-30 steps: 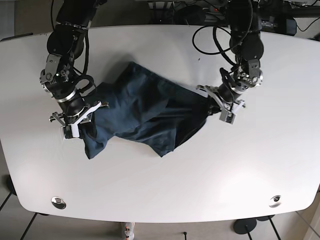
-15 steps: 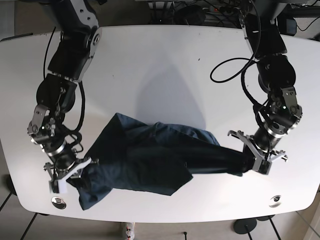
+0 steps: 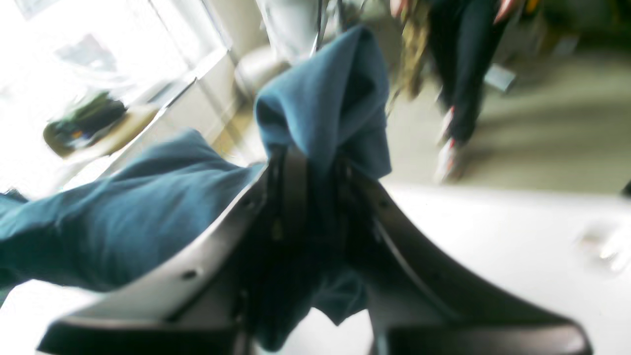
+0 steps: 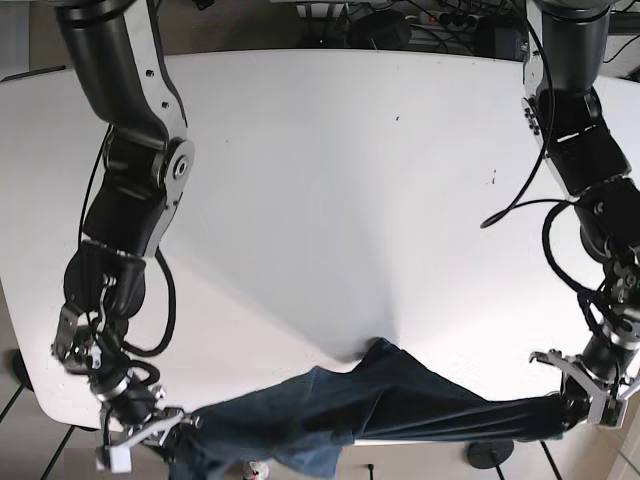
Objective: Fold the T-shirt properly
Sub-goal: 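Lift the shirt with both grippers and stretch it between them, then release and regrasp the shirt edge with the right gripper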
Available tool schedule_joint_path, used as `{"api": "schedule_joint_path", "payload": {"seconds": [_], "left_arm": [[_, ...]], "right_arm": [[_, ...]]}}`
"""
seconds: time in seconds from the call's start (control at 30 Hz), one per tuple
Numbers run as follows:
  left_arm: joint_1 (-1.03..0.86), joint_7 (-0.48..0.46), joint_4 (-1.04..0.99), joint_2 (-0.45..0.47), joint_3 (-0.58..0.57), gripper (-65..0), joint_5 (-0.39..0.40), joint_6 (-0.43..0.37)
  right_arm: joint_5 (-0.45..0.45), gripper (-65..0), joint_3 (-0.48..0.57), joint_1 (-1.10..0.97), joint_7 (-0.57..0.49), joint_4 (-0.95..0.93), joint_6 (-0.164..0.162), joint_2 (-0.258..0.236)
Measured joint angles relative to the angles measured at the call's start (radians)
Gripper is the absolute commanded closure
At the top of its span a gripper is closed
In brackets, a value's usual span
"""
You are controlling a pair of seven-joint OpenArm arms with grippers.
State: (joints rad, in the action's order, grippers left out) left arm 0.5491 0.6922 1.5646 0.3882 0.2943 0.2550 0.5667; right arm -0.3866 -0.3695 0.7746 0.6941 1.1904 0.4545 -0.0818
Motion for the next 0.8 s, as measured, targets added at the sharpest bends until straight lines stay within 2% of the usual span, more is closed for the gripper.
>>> {"api": "schedule_joint_path", "payload": {"seconds": [0.2,0.33,0.4,0.43,0.5,0.57,0.6,0.73,0.8], "left_arm": [[-0.306,0.006,0.1,-0.036,0.112,0.0,0.006,0.01],[-0.483,0.007,0.145,-0.108,0.204,0.0,0.005,0.011],[-0.578,0.012,0.161,-0.137,0.25,0.0,-0.009,0.025],[-0.62,0.015,0.174,-0.149,0.278,0.0,-0.024,0.051],[-0.658,0.01,0.182,-0.159,0.317,0.0,-0.031,0.086],[-0.682,0.011,0.182,-0.176,0.35,0.0,-0.038,0.109],[-0.7,0.011,0.182,-0.179,0.37,0.0,-0.037,0.128],[-0.715,0.01,0.182,-0.177,0.394,0.0,-0.044,0.126],[-0.713,0.006,0.183,-0.177,0.393,0.0,-0.039,0.126]], "right_arm": [[-0.226,-2.5,0.004,-0.336,0.014,0.0,0.003,-0.048],[-0.308,-2.9,0.004,-0.528,0.017,0.011,-0.002,-0.06],[-0.35,-12.5,0.009,-0.641,0.02,0.072,-0.002,-0.071],[-0.355,-24.1,0.008,-0.702,0.012,0.132,-0.011,-0.079],[-0.38,-42.3,0.006,-0.79,0.005,0.225,-0.016,-0.093],[-0.378,-56.4,0.004,-0.87,0.001,0.326,-0.019,-0.094],[-0.375,-59.1,0.008,-0.916,0.007,0.404,-0.014,-0.089],[-0.378,-56.9,0.011,-0.93,0.005,0.486,-0.008,-0.09],[-0.347,-56.9,0.081,-0.871,0.007,0.473,-0.02,-0.105]]}}
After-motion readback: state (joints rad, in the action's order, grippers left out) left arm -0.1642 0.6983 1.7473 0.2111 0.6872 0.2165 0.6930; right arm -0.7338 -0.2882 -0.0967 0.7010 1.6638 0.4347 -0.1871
